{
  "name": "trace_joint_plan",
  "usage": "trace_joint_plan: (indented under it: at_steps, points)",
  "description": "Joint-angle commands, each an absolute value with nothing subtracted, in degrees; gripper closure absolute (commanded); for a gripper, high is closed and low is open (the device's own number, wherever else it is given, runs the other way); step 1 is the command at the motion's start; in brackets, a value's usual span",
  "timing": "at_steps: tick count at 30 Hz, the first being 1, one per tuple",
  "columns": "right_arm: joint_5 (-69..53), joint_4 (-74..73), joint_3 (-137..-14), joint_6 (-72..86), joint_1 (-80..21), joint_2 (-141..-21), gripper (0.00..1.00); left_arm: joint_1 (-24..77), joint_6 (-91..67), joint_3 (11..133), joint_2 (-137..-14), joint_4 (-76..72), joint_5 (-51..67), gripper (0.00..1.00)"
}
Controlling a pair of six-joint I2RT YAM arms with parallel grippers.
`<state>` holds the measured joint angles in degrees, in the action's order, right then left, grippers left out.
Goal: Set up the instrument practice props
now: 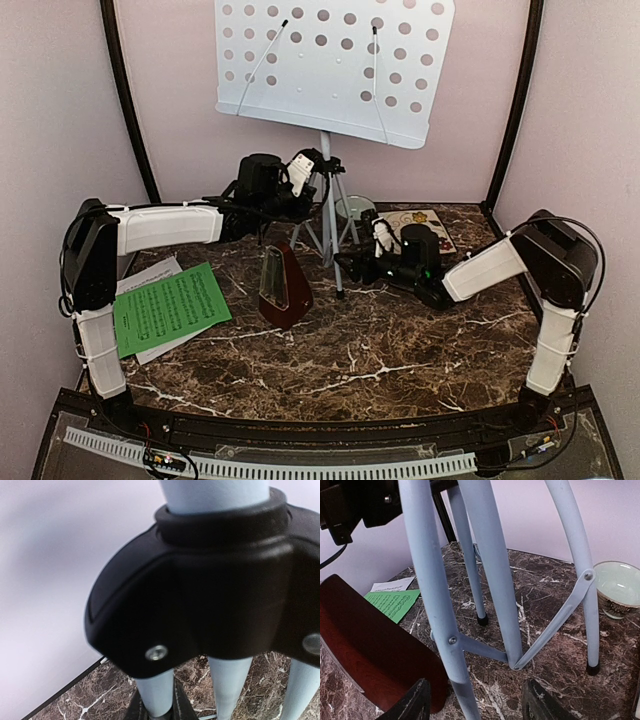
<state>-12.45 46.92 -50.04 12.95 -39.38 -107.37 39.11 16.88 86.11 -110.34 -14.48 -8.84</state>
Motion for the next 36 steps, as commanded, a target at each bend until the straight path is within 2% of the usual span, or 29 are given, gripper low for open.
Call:
trace_joint_plan:
  at_steps: [1, 11, 21, 27, 36]
  points:
    - [-15.42, 53.67, -50.63, 17.55, -39.55, -110.59, 0.39, 37.82, 21.78, 85.82, -109.25, -10.47, -12.61, 1.0]
    - [-19.77, 59.08, -51.99, 22.62, -40.06, -117.04, 0.49, 37.8, 21.75, 85.98, -109.2, -10.34, -12.88, 1.0]
    - [-19.83, 59.32, -52.25, 24.61, -40.4, -118.28, 0.78, 37.85, 21.36, 85.97, -108.86, -9.91, -12.61, 1.0]
    - [-20.24, 58.5, -51.03, 25.99, -40.43, -116.48, 1.0, 37.82, 21.67, 85.61, -108.16, -9.93, -12.74, 1.0]
    - [-20.92, 56.38, -48.05, 27.62, -40.65, -113.3, 1.0, 37.87, 22.68, 83.27, -106.78, -10.92, -13.14, 1.0]
